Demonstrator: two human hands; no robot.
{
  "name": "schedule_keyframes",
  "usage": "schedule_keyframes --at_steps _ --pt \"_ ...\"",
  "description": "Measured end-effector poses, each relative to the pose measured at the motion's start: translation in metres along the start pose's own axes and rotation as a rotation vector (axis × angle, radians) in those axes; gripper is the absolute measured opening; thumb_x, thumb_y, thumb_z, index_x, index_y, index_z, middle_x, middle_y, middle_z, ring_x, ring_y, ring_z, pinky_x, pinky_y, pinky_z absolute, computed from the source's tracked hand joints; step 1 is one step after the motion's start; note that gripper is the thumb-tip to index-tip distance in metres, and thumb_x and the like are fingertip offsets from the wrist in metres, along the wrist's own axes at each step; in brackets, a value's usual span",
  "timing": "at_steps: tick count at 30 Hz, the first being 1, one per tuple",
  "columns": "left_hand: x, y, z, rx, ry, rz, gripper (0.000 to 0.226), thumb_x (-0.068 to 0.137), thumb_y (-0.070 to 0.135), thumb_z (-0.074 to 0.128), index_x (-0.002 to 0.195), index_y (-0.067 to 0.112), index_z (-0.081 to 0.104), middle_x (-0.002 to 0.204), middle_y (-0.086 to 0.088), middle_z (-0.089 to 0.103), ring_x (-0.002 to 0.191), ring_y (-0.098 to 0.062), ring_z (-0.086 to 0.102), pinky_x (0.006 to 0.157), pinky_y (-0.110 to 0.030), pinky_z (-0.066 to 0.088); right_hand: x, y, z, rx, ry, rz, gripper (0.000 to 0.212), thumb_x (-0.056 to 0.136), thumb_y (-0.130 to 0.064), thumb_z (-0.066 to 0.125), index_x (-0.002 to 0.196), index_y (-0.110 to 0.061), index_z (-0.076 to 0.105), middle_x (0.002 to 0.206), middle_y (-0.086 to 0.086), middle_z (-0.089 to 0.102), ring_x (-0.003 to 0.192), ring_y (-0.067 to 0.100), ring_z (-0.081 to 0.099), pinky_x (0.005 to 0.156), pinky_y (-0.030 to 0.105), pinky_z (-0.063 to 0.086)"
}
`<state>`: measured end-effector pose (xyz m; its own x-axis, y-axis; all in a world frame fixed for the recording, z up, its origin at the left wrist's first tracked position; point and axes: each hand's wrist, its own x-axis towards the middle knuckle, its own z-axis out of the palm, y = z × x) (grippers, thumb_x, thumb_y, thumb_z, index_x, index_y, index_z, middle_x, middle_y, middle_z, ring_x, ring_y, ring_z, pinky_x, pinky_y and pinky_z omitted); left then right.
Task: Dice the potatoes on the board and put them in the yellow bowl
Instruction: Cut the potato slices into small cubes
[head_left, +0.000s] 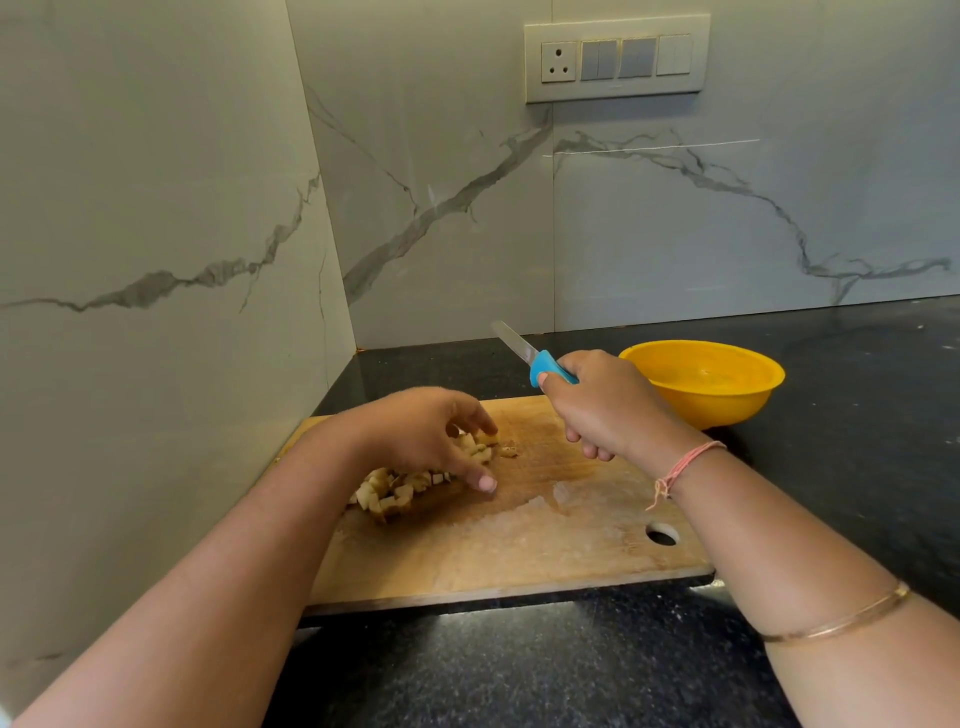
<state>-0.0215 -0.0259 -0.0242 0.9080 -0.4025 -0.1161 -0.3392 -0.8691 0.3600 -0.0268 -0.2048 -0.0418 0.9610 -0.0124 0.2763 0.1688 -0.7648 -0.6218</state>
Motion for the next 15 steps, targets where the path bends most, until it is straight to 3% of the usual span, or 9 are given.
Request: schedule_keyframes --at_steps 2,6,10,13,15 --pt "0.0 -0.002 0.0 0.015 -0.029 0.002 0.044 0.081 0.031 0.073 0.122 0.029 0.058 0.128 0.007 0.056 0.119 -0.012 0.051 0.098 -0.027 0.042 0.0 0.0 0.0 0.0 0.0 0.0 0.041 0.1 -0.035 0.038 0.137 -0.017 0.043 0.073 0.0 0.056 0.049 0.01 0.054 0.042 0.018 0.042" --pt "0.003 -0.006 0.0 0.024 0.078 0.039 0.023 0.086 0.019 0.069 0.106 0.027 0.065 0.111 0.008 0.062 0.101 -0.007 0.057 0.091 -0.022 0.048 0.001 0.0 -0.001 0.009 0.004 -0.003 0.041 0.1 -0.035 0.038 0.137 -0.017 0.043 0.072 0.0 0.056 0.048 0.01 0.053 0.042 0.018 0.042" --pt "0.001 -0.007 0.001 0.009 0.18 0.073 0.024 0.09 0.008 0.06 0.101 0.028 0.066 0.103 0.012 0.063 0.098 -0.005 0.058 0.092 -0.024 0.05 0.002 0.002 -0.012 0.049 0.06 -0.012 0.039 0.1 -0.034 0.038 0.134 -0.017 0.046 0.071 0.002 0.058 0.045 0.009 0.051 0.035 0.014 0.035" --pt "0.002 -0.003 0.005 -0.002 0.244 0.074 0.022 0.092 0.013 0.058 0.1 0.033 0.064 0.119 0.008 0.059 0.113 -0.01 0.053 0.098 -0.03 0.046 0.004 0.005 -0.026 0.122 0.093 -0.009 0.038 0.1 -0.031 0.04 0.133 -0.015 0.049 0.068 0.004 0.058 0.044 0.01 0.05 0.031 0.012 0.032" --pt "0.004 0.003 0.011 -0.003 0.272 0.101 0.022 0.093 0.024 0.058 0.114 0.032 0.062 0.135 0.006 0.052 0.123 -0.012 0.046 0.105 -0.032 0.04 0.005 0.007 -0.032 0.159 0.099 -0.002 0.038 0.1 -0.031 0.041 0.133 -0.014 0.05 0.067 0.005 0.058 0.044 0.01 0.05 0.031 0.012 0.032"
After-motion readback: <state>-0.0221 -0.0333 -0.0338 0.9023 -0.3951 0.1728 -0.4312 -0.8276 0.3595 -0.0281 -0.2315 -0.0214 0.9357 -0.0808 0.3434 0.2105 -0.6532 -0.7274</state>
